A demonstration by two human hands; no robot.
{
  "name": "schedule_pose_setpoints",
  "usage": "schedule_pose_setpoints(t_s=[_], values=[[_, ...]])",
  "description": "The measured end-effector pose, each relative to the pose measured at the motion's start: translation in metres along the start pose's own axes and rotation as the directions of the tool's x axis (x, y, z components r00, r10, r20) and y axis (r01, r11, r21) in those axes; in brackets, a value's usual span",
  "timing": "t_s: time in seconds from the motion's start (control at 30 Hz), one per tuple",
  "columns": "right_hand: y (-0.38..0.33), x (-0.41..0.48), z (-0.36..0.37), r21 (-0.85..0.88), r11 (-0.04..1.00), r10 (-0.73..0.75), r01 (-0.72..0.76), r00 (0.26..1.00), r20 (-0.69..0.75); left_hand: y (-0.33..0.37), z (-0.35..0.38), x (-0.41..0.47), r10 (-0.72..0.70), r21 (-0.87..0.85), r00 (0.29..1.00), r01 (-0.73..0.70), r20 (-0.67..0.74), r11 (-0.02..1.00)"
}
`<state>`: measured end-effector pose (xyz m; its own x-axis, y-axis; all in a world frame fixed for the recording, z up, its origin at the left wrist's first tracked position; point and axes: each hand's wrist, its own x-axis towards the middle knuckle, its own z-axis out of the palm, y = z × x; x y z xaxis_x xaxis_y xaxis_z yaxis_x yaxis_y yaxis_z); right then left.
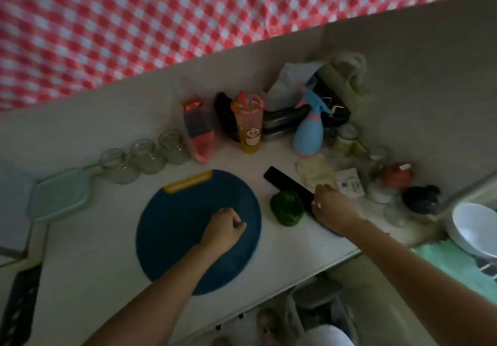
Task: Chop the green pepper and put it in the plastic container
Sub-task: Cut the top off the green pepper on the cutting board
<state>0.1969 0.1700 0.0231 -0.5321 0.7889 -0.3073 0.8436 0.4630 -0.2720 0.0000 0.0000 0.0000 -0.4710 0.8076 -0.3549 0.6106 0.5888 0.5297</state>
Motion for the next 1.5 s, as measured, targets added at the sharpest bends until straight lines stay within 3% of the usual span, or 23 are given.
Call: schedule_pose_setpoints(t_s=[0.13, 0.3, 0.57, 0.73, 0.93, 1.2, 1.33, 1.5], values=[[0.007, 0.002, 0.012, -0.022, 1.000, -0.002, 0.003, 1.000, 0.030, 0.026, 0.003, 0.018, -0.050, -0.141, 0.998, 0.053, 0.032, 0.989], [0.012, 0.003, 0.019, -0.032, 0.999, -0.011, 0.013, 0.998, 0.055, 0.063, 0.009, 0.035, -0.147, -0.383, 0.961, 0.229, 0.232, 0.895], [0.022, 0.007, 0.019, 0.004, 1.000, -0.022, 0.022, 0.995, 0.093, 0.081, 0.023, 0.052, -0.182, -0.271, 0.937, 0.266, 0.299, 0.925], [0.023, 0.008, 0.021, 0.033, 0.999, -0.035, 0.033, 0.996, 0.081, 0.085, 0.034, 0.054, -0.177, -0.365, 0.937, 0.286, 0.303, 0.886], [0.016, 0.012, 0.020, 0.024, 0.999, -0.042, 0.040, 0.996, 0.083, 0.075, -0.002, 0.038, -0.057, -0.399, 0.970, 0.151, 0.236, 0.904], [-0.006, 0.018, 0.023, 0.046, 0.997, -0.062, 0.059, 0.995, 0.082, 0.012, -0.066, 0.006, 0.011, -0.067, 0.972, 0.005, 0.233, 0.998], [-0.004, 0.014, 0.020, 0.161, 0.985, -0.073, 0.057, 0.993, 0.096, -0.011, -0.076, -0.007, -0.003, 0.092, 0.954, -0.026, 0.301, 0.995], [-0.012, 0.006, 0.025, 0.120, 0.992, -0.057, 0.051, 0.997, 0.050, -0.014, -0.082, -0.010, 0.016, 0.324, 0.942, -0.131, 0.334, 0.937]])
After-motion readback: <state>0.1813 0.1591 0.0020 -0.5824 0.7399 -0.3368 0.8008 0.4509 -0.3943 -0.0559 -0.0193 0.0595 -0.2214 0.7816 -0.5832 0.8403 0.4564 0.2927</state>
